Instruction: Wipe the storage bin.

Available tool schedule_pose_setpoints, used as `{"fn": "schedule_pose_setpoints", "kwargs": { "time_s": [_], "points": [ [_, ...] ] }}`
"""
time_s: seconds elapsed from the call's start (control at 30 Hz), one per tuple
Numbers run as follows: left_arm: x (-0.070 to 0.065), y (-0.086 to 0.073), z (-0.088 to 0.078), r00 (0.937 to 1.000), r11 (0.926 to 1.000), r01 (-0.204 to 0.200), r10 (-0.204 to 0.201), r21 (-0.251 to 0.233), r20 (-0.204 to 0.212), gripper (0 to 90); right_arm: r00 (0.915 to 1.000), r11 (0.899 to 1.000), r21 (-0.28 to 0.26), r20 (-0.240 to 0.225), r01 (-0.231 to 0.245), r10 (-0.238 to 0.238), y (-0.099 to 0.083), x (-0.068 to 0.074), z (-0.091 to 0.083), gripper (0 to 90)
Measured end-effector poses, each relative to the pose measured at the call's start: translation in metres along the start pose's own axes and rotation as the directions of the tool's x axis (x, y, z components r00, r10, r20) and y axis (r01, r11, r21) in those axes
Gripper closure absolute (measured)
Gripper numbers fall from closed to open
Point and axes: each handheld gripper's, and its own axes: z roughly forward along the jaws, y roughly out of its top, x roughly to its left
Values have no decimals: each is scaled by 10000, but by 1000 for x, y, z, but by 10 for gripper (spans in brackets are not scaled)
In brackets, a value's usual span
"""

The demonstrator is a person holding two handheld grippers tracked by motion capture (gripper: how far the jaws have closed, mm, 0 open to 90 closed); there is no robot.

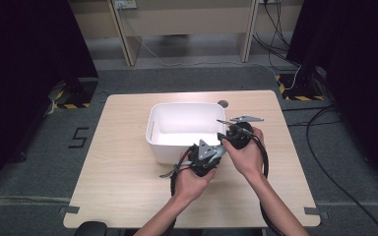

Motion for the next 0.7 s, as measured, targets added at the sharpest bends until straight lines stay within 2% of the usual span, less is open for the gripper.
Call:
{"fn": "schedule_pose_setpoints", "kwargs": {
  "time_s": [0.1,0.17,0.23,0.27,0.33,0.43,0.53,0.57,0.6,0.67,0.7],
  "points": [
    [13,-15,-24,9994,9996,253,-257,-161,-251,790,10000,10000,40,0,-19,19,0,-1,0,617],
    [31,-29,-50,9965,9976,586,-606,-363,-568,790,10000,10000,75,12,-9,9,1,-1,-1,613],
    [50,-42,-76,9905,9955,810,-859,-496,-1074,791,10000,9999,133,70,49,-50,2,-1,-1,614],
    [61,-49,-89,9855,9942,948,-1009,-506,-1362,790,10000,9999,139,84,17,-18,3,-1,-1,616],
    [83,-61,-114,9696,9907,1212,-1315,-620,-2062,790,10000,9997,225,93,-9,7,4,-2,0,629],
    [117,-79,-147,9375,9809,1720,-1914,-912,-2907,790,9999,9991,414,-40,-124,126,7,-3,1,675],
    [140,-89,-170,9081,9728,1980,-2283,-1203,-3510,788,9997,9982,558,-8,-239,240,10,-5,1,703],
    [145,-90,-175,9024,9709,2025,-2356,-1278,-3607,788,9996,9976,639,55,-264,261,11,-4,1,713],
    [150,-91,-179,9001,9689,2059,-2425,-1370,-3620,787,9997,9974,680,81,-234,229,12,-4,2,729],
    [155,-90,-183,9005,9627,2143,-2603,-1654,-3483,785,9997,9969,792,234,-18,0,15,-3,2,781],
    [157,-89,-184,8995,9628,2119,-2593,-1680,-3518,785,9995,9963,862,304,-18,-8,17,-3,2,802]
  ]
}}
